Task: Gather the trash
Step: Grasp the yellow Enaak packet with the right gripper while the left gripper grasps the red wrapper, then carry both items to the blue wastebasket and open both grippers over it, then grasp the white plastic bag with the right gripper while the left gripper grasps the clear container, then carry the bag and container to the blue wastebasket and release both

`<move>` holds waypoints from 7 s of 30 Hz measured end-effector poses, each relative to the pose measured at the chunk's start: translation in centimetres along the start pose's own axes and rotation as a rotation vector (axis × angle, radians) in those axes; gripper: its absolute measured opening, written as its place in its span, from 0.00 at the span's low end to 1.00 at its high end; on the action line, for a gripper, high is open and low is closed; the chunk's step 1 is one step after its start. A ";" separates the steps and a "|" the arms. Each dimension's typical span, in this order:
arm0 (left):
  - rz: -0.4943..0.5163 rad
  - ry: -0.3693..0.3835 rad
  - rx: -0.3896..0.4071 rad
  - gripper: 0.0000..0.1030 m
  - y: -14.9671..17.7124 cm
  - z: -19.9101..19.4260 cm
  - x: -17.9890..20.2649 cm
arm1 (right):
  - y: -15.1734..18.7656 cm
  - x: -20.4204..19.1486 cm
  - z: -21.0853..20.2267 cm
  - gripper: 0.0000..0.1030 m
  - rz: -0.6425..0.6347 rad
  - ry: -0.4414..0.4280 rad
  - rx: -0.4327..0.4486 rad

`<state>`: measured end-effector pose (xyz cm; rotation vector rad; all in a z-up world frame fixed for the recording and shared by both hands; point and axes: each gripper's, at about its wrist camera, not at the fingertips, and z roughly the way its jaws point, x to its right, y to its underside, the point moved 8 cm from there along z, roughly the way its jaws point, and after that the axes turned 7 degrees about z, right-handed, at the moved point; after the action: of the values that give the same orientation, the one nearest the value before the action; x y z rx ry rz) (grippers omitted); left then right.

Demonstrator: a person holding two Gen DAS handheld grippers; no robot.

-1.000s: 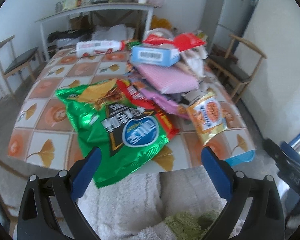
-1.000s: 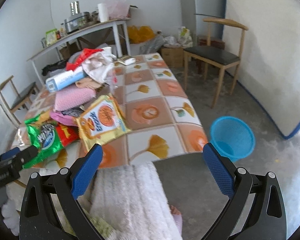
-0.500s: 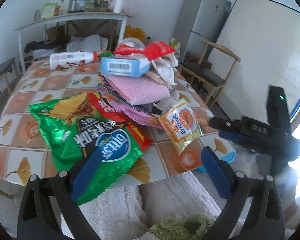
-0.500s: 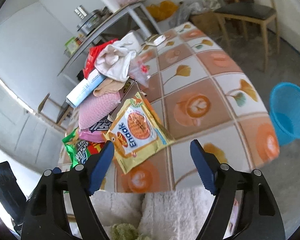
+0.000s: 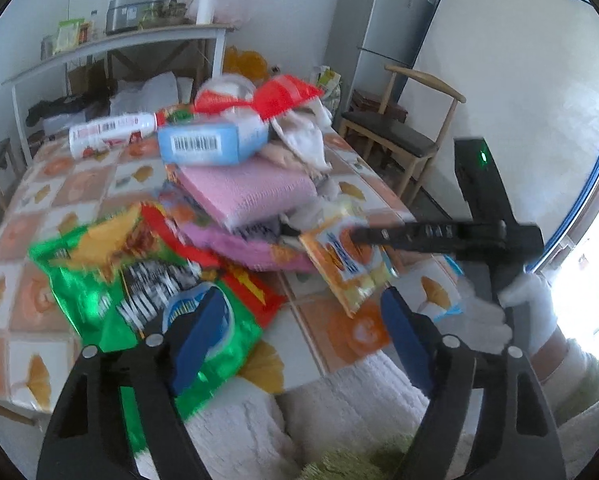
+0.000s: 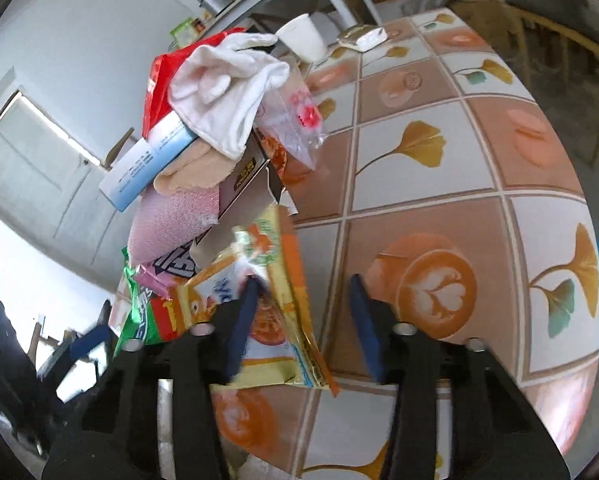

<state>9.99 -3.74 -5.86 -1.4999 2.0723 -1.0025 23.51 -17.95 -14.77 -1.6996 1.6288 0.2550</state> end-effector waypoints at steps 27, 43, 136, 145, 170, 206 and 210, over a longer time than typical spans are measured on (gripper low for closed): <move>0.509 -0.382 -0.034 0.43 -14.5 10.8 -1.9 | 0.7 6.2 -5.6 0.06 0.179 -0.112 0.085; 0.479 -0.456 0.106 0.15 -16.2 4.8 -1.2 | 0.6 6.3 -5.7 0.06 0.191 -0.136 0.115; 0.108 -0.078 -0.061 0.58 -17.4 10.9 -13.5 | -10.7 -5.1 -2.7 0.83 -0.081 -0.068 0.214; 0.149 -0.078 -0.112 0.22 -17.1 13.4 -14.5 | -12.6 -4.2 1.7 0.53 0.084 -0.139 0.099; 0.024 -0.102 0.102 0.05 -20.5 10.3 -16.2 | -15.6 -3.6 -3.6 0.08 0.121 -0.199 0.284; 0.120 0.079 0.060 0.05 -20.6 2.7 -1.5 | -6.7 7.7 -19.9 0.08 0.328 -0.176 0.543; 0.149 0.200 -0.028 0.05 -19.2 6.5 4.9 | -4.2 11.8 -21.9 0.08 0.416 -0.110 0.581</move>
<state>25.17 -13.63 4.39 -1.2802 2.3067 -1.1087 21.70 -41.27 -5.23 -0.8963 1.7449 0.0583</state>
